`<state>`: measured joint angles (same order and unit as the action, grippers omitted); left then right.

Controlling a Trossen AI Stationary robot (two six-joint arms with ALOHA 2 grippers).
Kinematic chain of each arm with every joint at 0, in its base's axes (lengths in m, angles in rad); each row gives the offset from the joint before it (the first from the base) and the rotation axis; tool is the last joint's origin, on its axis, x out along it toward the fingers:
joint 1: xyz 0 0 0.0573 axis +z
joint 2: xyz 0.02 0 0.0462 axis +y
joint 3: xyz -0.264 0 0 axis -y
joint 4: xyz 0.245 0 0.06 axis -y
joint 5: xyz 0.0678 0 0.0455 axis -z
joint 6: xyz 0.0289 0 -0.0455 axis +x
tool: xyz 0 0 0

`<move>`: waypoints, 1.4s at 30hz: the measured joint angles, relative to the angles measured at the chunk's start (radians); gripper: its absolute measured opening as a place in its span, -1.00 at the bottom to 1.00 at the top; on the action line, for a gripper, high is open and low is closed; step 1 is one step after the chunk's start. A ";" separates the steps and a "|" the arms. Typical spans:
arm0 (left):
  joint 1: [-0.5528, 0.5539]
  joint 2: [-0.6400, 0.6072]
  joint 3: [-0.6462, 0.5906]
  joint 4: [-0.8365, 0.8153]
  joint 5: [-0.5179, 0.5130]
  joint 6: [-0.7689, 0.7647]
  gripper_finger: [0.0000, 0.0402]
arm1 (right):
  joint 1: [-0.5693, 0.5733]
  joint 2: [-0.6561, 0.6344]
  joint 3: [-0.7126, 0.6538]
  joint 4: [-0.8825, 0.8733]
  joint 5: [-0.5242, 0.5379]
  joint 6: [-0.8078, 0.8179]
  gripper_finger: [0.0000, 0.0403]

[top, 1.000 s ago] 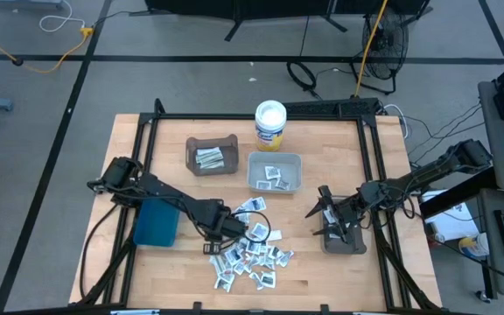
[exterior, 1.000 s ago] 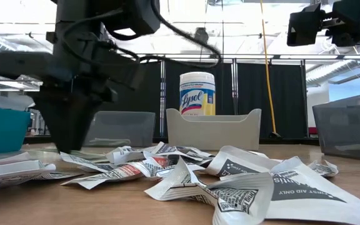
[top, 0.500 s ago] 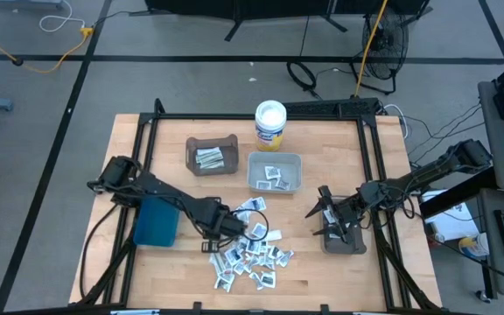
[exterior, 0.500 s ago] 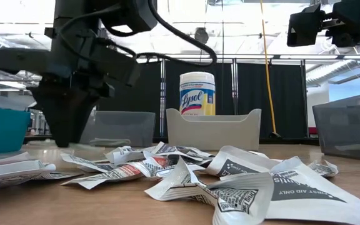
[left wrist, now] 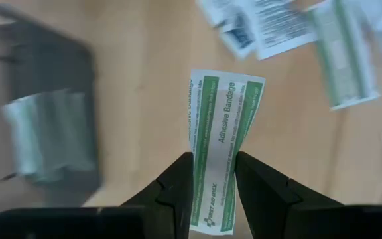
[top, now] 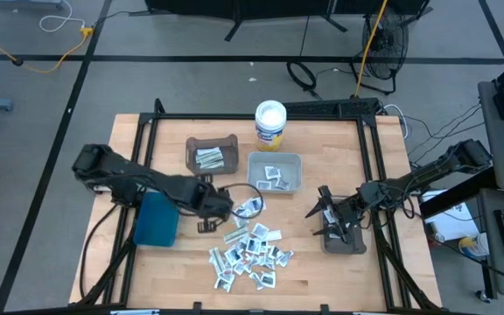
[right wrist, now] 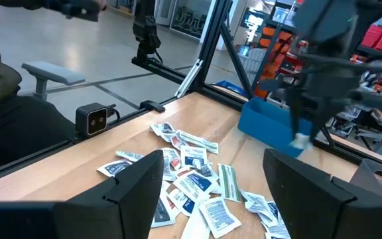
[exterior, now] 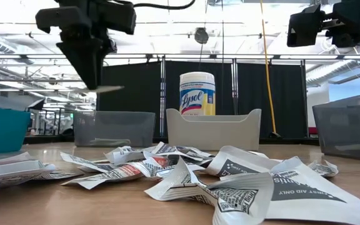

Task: Pick & Place First Aid Supplies
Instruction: Put the green bandage pack into the top black bin

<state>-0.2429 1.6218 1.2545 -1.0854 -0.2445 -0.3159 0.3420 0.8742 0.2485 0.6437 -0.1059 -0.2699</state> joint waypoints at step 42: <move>0.742 -0.055 -0.034 0.168 0.091 0.638 -0.43 | 0.000 0.000 0.000 -0.029 0.000 0.031 0.26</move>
<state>0.4993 1.5673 1.2207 -0.9169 -0.1538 0.3218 0.3420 0.8742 0.2485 0.6148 -0.1055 -0.2392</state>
